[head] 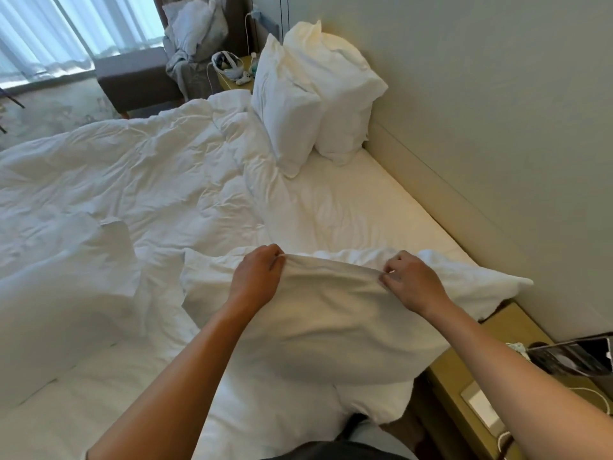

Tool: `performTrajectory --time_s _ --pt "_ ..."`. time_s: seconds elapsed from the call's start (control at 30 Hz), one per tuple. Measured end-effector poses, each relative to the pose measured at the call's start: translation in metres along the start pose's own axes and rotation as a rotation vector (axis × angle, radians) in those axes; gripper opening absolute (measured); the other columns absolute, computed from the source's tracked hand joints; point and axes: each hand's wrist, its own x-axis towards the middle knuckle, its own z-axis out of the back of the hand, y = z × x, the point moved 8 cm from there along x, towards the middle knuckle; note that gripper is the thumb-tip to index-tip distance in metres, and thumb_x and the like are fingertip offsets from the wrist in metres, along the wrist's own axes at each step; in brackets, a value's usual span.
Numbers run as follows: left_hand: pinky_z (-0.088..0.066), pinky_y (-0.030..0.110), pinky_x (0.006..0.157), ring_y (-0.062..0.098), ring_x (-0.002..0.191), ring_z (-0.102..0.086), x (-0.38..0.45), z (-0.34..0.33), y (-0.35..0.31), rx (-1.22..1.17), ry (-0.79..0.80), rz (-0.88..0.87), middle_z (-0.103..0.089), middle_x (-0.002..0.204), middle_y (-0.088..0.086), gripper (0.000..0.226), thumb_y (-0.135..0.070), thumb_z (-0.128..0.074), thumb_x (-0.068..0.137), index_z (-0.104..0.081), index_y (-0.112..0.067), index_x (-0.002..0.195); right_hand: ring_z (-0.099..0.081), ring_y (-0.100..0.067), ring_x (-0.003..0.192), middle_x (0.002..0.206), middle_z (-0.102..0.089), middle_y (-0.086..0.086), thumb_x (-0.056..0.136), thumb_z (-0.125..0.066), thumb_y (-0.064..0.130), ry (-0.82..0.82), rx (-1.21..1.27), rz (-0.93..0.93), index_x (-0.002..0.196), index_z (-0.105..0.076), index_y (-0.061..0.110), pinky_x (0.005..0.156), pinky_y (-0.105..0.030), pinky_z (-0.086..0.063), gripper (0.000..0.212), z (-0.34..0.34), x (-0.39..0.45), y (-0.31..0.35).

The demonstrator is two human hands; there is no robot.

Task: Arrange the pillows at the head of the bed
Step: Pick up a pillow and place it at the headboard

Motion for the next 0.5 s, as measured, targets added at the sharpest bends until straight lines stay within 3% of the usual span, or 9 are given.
performTrajectory --time_s 0.13,0.2,0.3,0.37,0.5 --pt "-0.053 0.042 0.074 0.021 0.083 -0.062 0.008 0.009 -0.008 0.016 -0.024 -0.008 -0.063 0.089 -0.002 0.017 -0.025 -0.054 0.100 -0.067 -0.019 0.090 -0.066 -0.027 0.088 0.101 -0.064 0.002 0.100 -0.062 0.030 -0.158 0.057 0.026 0.094 -0.067 0.017 0.082 -0.041 -0.047 0.015 0.020 0.008 -0.001" --pt "-0.053 0.041 0.074 0.021 0.083 -0.061 0.010 0.010 -0.009 0.024 -0.018 0.001 -0.062 0.088 -0.003 0.018 -0.025 -0.054 0.100 -0.067 -0.019 0.089 -0.067 -0.025 0.087 0.110 -0.064 0.004 0.098 -0.064 0.036 -0.178 0.073 0.026 0.104 -0.066 0.020 0.082 -0.039 -0.047 0.017 0.026 0.013 -0.004" --pt "-0.054 0.041 0.074 0.019 0.083 -0.061 0.011 0.011 -0.008 0.042 -0.005 0.024 -0.062 0.088 -0.003 0.017 -0.026 -0.055 0.101 -0.066 -0.019 0.090 -0.068 -0.025 0.107 0.142 -0.056 0.004 0.090 -0.068 0.058 -0.044 0.016 -0.038 0.139 -0.057 0.024 0.087 -0.038 -0.052 0.061 0.018 0.021 -0.019" --pt "-0.054 0.041 0.074 0.020 0.083 -0.062 0.010 0.012 -0.006 0.040 -0.003 0.035 -0.063 0.087 -0.002 0.018 -0.027 -0.055 0.100 -0.066 -0.020 0.088 -0.064 -0.023 0.123 0.151 -0.051 0.005 0.084 -0.067 0.069 0.059 -0.022 -0.073 0.150 -0.048 0.028 0.096 -0.040 -0.053 0.080 0.009 0.023 -0.026" --pt "-0.058 0.045 0.074 0.022 0.077 -0.067 0.010 0.005 -0.001 -0.015 0.044 0.089 -0.068 0.085 -0.002 0.018 -0.030 -0.054 0.101 -0.063 -0.023 0.088 -0.066 -0.026 0.113 0.131 -0.062 0.000 0.089 -0.062 0.064 0.121 -0.075 -0.094 0.135 -0.060 0.026 0.098 -0.041 -0.049 0.060 -0.005 0.024 -0.033"
